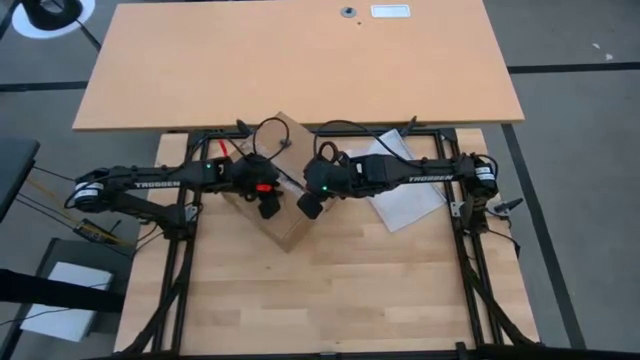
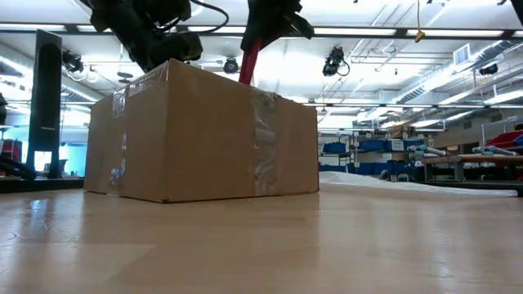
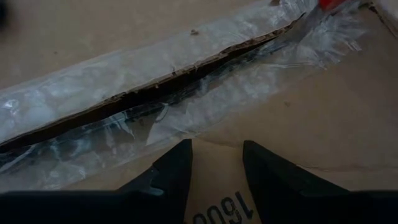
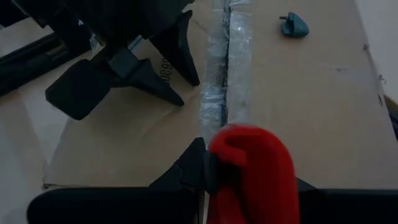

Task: Unpack boxes
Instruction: Open the cardboard box using the cutter

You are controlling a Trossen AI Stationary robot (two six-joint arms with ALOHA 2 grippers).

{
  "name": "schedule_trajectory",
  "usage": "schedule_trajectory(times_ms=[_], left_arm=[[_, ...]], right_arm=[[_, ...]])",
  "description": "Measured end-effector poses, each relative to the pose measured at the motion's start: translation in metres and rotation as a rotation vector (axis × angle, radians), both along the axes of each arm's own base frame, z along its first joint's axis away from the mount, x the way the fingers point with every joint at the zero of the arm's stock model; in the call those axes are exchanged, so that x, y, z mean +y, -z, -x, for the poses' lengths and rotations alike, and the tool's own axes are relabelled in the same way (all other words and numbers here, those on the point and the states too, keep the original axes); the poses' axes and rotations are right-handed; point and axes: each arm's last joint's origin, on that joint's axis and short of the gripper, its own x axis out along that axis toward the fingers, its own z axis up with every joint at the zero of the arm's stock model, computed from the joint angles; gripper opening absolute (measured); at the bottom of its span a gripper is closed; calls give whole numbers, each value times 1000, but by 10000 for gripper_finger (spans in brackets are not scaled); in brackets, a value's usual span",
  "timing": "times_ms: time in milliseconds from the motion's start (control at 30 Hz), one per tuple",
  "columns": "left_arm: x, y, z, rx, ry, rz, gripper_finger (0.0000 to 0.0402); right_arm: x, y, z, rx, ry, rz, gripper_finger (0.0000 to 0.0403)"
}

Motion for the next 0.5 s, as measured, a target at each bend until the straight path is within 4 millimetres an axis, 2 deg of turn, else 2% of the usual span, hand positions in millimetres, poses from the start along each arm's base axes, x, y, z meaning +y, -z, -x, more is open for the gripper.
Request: schedule_trajectory(times_ms=[500], left_arm=[[0,0,0,-2,0,0,156]], right_arm=[[0,1,1,29,-33,35,58]])
